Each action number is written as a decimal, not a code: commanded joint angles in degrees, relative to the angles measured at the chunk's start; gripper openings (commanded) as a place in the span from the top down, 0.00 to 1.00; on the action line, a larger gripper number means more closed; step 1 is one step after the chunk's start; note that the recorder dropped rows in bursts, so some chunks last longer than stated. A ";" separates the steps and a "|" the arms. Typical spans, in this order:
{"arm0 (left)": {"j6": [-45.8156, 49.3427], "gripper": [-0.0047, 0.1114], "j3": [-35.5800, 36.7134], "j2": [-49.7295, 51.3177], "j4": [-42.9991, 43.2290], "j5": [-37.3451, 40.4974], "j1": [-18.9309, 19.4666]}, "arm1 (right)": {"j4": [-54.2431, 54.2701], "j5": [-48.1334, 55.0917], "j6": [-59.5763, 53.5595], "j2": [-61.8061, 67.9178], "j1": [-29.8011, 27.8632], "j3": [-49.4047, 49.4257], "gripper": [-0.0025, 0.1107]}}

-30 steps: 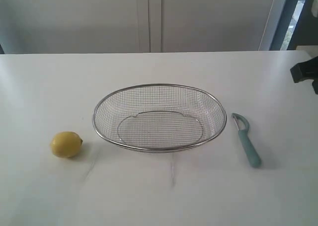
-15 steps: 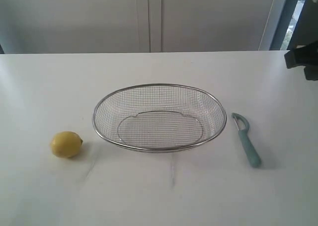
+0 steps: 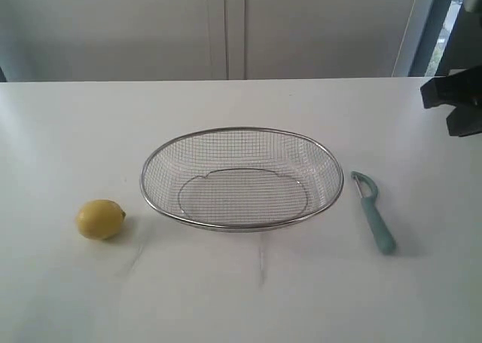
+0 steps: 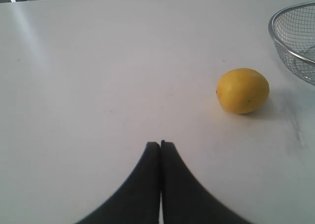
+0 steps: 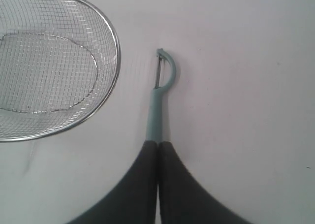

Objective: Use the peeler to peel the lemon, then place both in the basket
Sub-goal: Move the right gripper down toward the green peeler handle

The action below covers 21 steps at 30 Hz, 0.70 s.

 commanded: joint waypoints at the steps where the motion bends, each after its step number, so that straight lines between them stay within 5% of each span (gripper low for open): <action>1: 0.03 0.96 0.27 -0.29 -0.49 -0.03 -0.43 | -1.10 0.89 -0.13 1.91 3.28 -0.42 0.98; 9: 0.03 0.96 0.27 -0.29 -0.49 -0.03 -0.43 | -17.32 2.73 12.56 9.53 11.29 -0.57 0.98; 21: 0.03 0.96 0.27 -0.29 -0.49 -0.03 -0.43 | -16.02 -7.33 12.99 20.00 13.42 -0.57 0.98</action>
